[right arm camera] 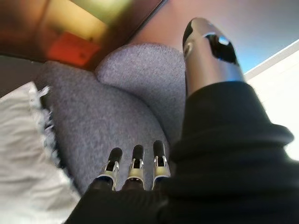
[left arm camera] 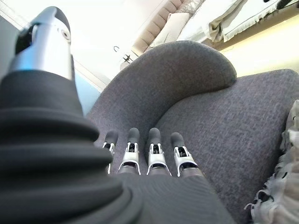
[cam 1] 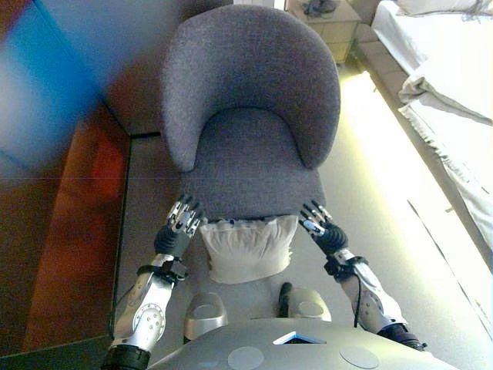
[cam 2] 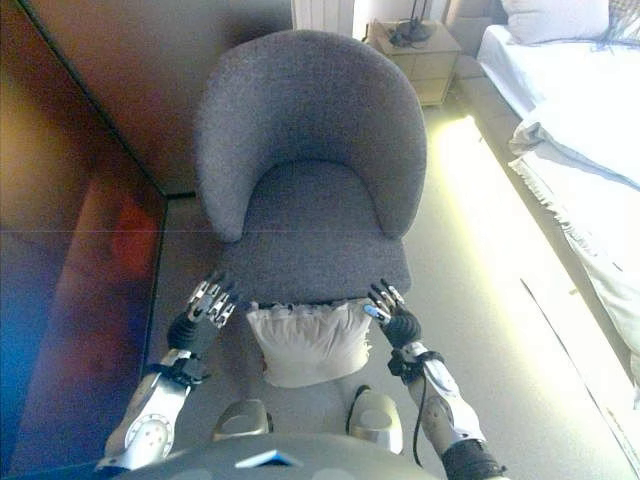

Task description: Pick up the cushion and take it to the sofa

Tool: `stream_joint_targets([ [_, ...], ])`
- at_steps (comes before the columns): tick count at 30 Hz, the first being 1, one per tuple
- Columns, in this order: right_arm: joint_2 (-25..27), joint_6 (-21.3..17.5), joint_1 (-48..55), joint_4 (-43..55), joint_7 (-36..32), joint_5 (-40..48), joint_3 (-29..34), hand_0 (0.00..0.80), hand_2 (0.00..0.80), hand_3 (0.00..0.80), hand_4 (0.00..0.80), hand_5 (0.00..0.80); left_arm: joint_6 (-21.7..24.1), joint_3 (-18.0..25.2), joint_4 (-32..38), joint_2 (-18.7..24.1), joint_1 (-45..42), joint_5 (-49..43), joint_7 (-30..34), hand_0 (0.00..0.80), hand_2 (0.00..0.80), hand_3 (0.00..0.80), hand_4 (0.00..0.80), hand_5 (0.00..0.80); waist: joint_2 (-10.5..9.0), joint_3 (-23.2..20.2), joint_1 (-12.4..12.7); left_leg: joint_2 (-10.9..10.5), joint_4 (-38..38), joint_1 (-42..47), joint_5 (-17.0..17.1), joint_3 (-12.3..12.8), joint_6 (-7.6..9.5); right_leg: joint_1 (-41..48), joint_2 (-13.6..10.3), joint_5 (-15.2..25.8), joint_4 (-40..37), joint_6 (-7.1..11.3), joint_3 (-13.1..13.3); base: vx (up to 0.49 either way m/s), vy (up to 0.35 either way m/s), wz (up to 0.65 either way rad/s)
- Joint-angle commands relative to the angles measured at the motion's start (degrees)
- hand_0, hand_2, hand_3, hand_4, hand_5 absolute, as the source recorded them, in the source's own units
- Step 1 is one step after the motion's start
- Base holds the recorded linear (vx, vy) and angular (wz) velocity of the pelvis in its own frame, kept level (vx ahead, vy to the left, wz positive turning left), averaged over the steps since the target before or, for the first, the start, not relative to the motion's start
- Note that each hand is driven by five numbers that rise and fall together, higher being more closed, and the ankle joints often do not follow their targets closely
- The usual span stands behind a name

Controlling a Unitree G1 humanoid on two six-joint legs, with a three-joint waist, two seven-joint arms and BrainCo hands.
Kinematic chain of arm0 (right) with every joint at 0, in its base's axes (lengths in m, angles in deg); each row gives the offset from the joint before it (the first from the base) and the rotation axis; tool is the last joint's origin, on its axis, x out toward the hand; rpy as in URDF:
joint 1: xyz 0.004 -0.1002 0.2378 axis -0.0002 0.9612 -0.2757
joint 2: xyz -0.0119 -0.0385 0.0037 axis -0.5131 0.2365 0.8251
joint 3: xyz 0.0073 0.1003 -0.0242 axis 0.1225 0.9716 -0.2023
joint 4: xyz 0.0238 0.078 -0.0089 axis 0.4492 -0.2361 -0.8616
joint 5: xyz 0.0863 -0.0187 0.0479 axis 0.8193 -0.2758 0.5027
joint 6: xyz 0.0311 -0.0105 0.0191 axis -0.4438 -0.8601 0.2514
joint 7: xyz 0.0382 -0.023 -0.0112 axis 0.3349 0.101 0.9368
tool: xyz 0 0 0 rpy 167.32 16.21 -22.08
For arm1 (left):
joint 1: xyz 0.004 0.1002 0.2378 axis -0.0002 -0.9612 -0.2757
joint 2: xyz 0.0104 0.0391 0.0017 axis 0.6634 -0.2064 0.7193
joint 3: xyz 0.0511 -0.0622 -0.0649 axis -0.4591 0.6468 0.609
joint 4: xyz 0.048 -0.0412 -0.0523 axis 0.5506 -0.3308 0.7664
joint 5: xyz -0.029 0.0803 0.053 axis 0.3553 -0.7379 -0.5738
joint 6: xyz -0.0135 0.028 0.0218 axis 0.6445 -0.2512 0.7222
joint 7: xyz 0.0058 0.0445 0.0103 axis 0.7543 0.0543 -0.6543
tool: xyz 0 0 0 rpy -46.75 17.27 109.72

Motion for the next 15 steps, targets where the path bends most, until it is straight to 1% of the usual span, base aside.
stream_joint_targets([
  [1,0.51,-1.95,-1.19,3.96,-1.59,1.06,0.04,0.000,0.000,0.000,0.000,0.000,2.30,1.38,4.16,0.52,-0.83,1.84,1.70,0.000,0.000,0.000,0.000,0.000,1.54,1.72,1.19,2.17,-11.98,0.63,7.02,-0.45,-1.44,5.91,2.74,1.10,-5.89,1.75,1.24,0.192,0.136,0.18],
  [2,0.58,-1.84,-1.07,4.32,-1.46,1.20,-0.09,0.000,0.000,0.000,0.000,0.000,2.25,1.46,4.16,0.55,-0.87,1.86,1.72,0.000,0.000,0.000,0.000,0.000,1.89,1.78,1.47,2.13,-14.97,0.51,7.70,-1.13,-1.75,6.30,3.13,0.86,-6.03,1.96,1.53,0.208,0.138,0.20],
  [3,0.72,-1.80,-0.61,5.00,-1.27,1.47,-0.22,0.000,0.000,0.000,0.000,0.000,2.17,1.63,4.27,0.51,-1.03,1.62,2.21,0.000,0.000,0.000,0.000,0.000,2.44,1.99,1.94,2.25,-19.45,0.23,9.33,-1.79,-2.46,7.34,3.76,0.31,-6.41,2.21,2.02,0.189,0.120,0.19],
  [4,0.79,-1.96,-0.17,5.45,-1.17,1.64,-0.18,0.000,0.000,0.000,0.000,0.000,2.04,1.71,4.35,0.41,-1.06,1.26,2.70,0.000,0.000,0.000,0.000,0.000,2.71,2.20,2.22,2.44,-21.53,-0.11,10.35,-1.82,-2.87,8.16,4.01,-0.05,-6.68,2.30,2.18,0.180,0.122,0.21],
  [5,0.86,-2.32,0.10,5.55,-1.30,1.71,-0.13,0.000,0.000,0.000,0.000,0.000,1.90,1.80,4.41,0.33,-1.02,1.10,3.09,0.000,0.000,0.000,0.000,0.000,2.85,2.33,2.41,2.43,-22.51,-0.54,10.63,-1.76,-2.95,8.77,4.06,-0.24,-6.99,2.37,2.32,0.151,0.118,0.19],
  [6,0.80,-3.12,0.42,5.57,-1.60,1.79,-0.16,0.000,0.000,0.000,0.000,0.000,1.64,1.94,4.39,0.29,-0.81,0.90,3.91,0.000,0.000,0.000,0.000,0.000,2.94,2.29,2.67,2.20,-24.12,-1.06,10.31,-1.11,-2.97,9.81,3.82,-0.45,-7.55,2.75,2.24,0.131,0.128,0.11],
  [7,0.66,-3.84,0.48,5.44,-1.74,1.77,-0.22,0.000,0.000,0.000,0.000,0.000,1.48,2.03,4.24,0.38,-0.52,0.88,4.59,0.000,0.000,0.000,0.000,0.000,2.92,2.23,2.75,1.81,-24.17,-1.23,9.41,-0.46,-2.79,10.52,3.32,-0.55,-7.85,3.14,1.92,0.136,0.153,-0.28],
  [9,-0.27,-5.22,-0.02,4.93,-1.51,1.53,-0.79,0.000,0.000,0.000,0.000,0.000,1.05,2.29,3.57,0.67,0.94,0.99,5.25,0.000,0.000,0.000,0.000,0.000,2.51,1.93,2.51,0.36,-22.63,-0.77,5.75,1.04,-1.49,11.28,1.50,-0.97,-7.44,4.28,1.38,0.134,0.178,-0.54],
  [11,-1.13,-5.71,-0.06,5.33,-0.19,1.24,-1.56,0.000,0.000,0.000,0.000,0.000,1.25,1.82,3.74,1.26,2.04,0.85,4.15,0.000,0.000,0.000,0.000,0.000,2.61,1.46,2.31,-1.23,-22.81,-0.13,4.17,-0.50,-0.55,10.94,0.08,-1.32,-5.91,5.35,1.85,0.167,0.211,-0.19],
  [12,-1.32,-5.38,0.05,5.58,0.45,1.64,-1.46,0.000,0.000,0.000,0.000,0.000,1.64,1.51,3.46,1.70,2.93,0.62,3.00,0.000,0.000,0.000,0.000,0.000,2.68,1.21,1.96,-1.94,-21.78,-0.18,3.25,-0.84,0.18,11.03,-0.84,-1.45,-5.05,5.90,2.68,0.167,0.196,-0.04],
  [13,-1.59,-5.10,0.17,5.97,0.52,2.11,-1.30,0.000,0.000,0.000,0.000,0.000,1.76,1.53,3.45,2.07,3.69,0.86,3.18,0.000,0.000,0.000,0.000,0.000,2.61,1.03,1.78,-2.53,-21.11,-0.21,2.52,-0.92,0.88,11.25,-1.60,-1.48,-4.53,6.32,3.19,0.177,0.191,0.00],
  [14,-1.91,-5.09,0.29,6.25,0.36,2.24,-1.16,0.000,0.000,0.000,0.000,0.000,1.88,1.46,3.69,2.47,4.36,1.44,3.32,0.000,0.000,0.000,0.000,0.000,2.38,0.83,1.75,-3.48,-20.15,-0.43,1.40,-0.98,1.84,11.36,-2.45,-1.11,-3.94,6.63,3.42,0.184,0.181,0.02],
  [15,-2.44,-5.36,0.49,6.25,0.19,1.47,-0.98,0.000,0.000,0.000,0.000,0.000,1.83,1.54,4.01,2.56,4.62,1.25,2.72,0.000,0.000,0.000,0.000,0.000,2.16,0.52,1.85,-4.77,-19.03,-0.62,0.11,-0.97,2.99,11.09,-3.76,0.20,-2.48,6.63,3.78,0.176,0.166,0.05],
])
